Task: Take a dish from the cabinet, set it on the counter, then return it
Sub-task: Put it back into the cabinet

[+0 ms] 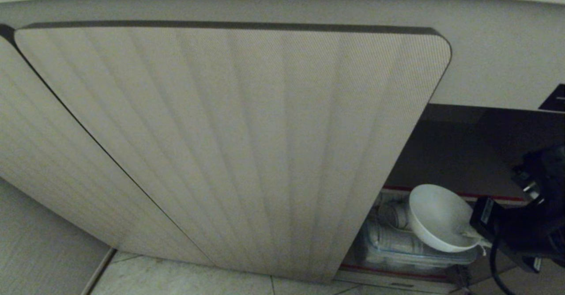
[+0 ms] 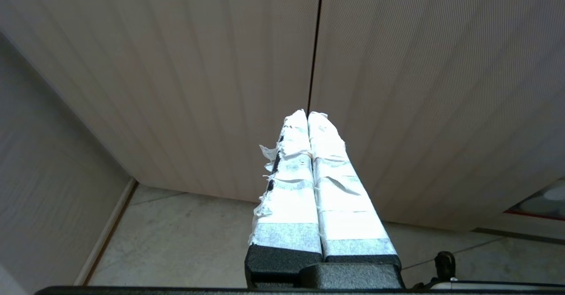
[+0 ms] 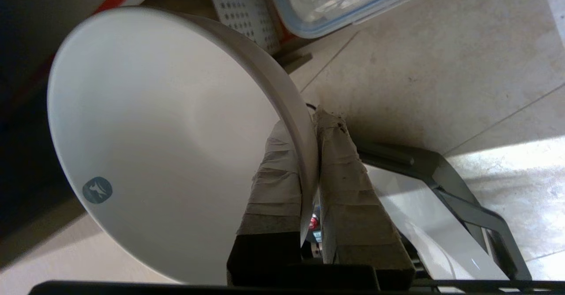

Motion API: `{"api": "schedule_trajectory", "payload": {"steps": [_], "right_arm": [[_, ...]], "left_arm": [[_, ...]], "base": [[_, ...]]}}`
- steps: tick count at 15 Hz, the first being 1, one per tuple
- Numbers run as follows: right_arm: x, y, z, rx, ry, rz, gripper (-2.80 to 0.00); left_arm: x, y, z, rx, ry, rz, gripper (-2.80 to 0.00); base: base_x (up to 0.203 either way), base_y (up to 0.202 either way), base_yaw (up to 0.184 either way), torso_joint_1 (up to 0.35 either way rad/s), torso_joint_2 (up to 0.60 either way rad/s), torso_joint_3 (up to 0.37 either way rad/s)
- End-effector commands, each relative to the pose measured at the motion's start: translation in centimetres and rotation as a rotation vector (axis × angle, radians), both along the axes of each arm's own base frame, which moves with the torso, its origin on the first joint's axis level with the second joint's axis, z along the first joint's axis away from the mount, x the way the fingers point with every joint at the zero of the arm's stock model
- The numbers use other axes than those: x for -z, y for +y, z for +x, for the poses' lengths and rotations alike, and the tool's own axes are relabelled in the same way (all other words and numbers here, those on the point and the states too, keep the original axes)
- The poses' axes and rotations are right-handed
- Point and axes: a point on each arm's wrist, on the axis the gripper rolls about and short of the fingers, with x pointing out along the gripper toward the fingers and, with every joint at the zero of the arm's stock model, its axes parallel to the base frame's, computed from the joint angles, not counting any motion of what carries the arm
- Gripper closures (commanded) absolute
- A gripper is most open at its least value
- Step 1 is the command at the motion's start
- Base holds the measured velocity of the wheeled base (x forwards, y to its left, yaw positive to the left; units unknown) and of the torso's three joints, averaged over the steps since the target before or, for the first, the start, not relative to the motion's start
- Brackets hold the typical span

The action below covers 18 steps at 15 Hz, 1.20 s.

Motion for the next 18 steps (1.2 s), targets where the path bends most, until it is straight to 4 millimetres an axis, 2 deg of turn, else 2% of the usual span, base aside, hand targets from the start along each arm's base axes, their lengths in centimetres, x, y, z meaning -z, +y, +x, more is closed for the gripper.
{"api": "schedule_trajectory", "payload": {"steps": [1, 15, 18], "right_arm": [[-0.2, -0.5, 1.1, 0.037, -0.003, 0.004, 0.0], [-1.1, -1.4, 4.5, 0.125, -0.035, -0.031, 0.0], [-0.7, -1.5, 4.8, 0.139, -0.025, -0.042, 0.0]], "left_arm": [[0.0, 0.0, 0.0, -0.001, -0.001, -0.001, 0.0], [0.0, 0.0, 0.0, -0.001, 0.001, -0.001, 0.0], [0.0, 0.0, 0.0, -0.001, -0.001, -0.001, 0.0]], "base": [[0.0, 0.0, 0.0, 0.0, 0.0, 0.0], [0.0, 0.0, 0.0, 0.0, 0.0, 0.0], [0.0, 0.0, 0.0, 0.0, 0.0, 0.0]]}}
